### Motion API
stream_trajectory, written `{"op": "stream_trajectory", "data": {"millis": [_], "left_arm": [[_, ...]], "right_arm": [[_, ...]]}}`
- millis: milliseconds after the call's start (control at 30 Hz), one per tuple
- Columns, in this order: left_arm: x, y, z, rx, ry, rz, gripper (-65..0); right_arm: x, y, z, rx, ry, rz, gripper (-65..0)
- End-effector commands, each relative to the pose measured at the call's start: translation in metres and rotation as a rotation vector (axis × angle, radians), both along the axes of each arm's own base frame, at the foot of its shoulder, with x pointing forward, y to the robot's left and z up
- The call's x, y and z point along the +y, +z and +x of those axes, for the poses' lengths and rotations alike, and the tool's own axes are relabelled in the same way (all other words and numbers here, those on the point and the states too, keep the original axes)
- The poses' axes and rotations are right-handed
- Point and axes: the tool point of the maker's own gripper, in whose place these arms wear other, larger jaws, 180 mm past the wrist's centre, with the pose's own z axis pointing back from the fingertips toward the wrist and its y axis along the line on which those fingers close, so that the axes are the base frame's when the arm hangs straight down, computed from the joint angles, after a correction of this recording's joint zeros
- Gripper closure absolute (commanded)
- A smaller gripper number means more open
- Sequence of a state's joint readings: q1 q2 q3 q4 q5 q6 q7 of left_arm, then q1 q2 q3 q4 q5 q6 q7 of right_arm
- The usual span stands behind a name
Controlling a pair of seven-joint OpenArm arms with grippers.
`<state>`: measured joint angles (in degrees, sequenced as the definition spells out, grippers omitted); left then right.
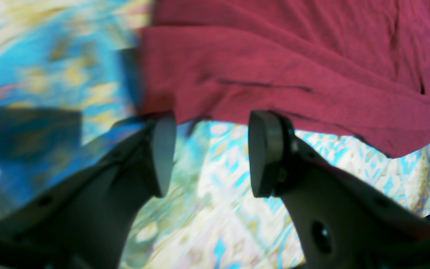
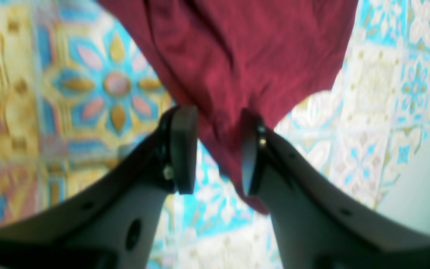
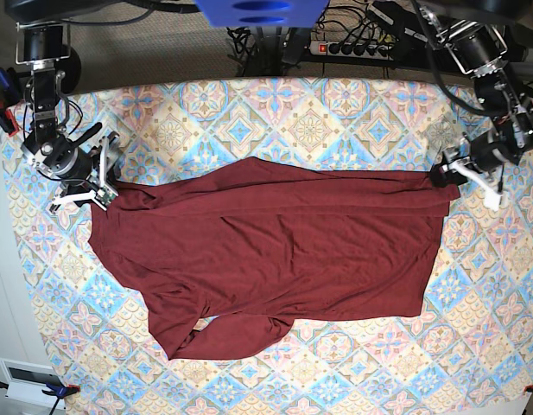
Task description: Layout the t-shirt on the table in an organized manner, then fold the t-shirt properly
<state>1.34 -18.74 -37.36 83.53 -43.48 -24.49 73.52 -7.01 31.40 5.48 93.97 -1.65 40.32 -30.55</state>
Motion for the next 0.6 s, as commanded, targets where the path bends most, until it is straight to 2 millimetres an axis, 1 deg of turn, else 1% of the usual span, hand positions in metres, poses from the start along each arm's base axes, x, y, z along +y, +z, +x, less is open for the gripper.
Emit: {"op": "stream_trajectory", "data": {"millis": [0,67,133,267,400,467,567], "left_arm": [[0.006,0.005,0.005,-0.019,0.009,0.009,-30.5],[0.002,-0.002,0.007,-0.005,0.021,-0.023,-30.5],[0.000,-0.010,0.005,0.015,0.031,-0.048,-30.5],[0.000,-0.011,0.005,0.015,0.036,-0.057,-30.5],[-0.001,-0.012,0.005,0.014,0.039,-0.063,-30.5],[-0.008,-0.014,0.005,0.014,0.042,-0.081,-30.5],[-0.005,-0.016,0.000,0.007,0.091,-0.110,-30.5]], "right_arm": [[-0.005,0.015,0.009,-0.045,0.005,-0.007,-18.2],[-0.004,0.015,0.009,-0.046,0.006,-0.007,-18.2],[-0.003,0.019,0.011,-0.058,0.011,-0.007,-18.2],[0.001,0.025,0.013,-0.076,0.023,-0.009,-18.2],[0.002,0.025,0.013,-0.076,0.024,-0.008,-18.2],[0.003,0.026,0.013,-0.078,0.026,-0.008,-18.2],[0.003,0.026,0.013,-0.077,0.026,-0.010,-18.2]]}}
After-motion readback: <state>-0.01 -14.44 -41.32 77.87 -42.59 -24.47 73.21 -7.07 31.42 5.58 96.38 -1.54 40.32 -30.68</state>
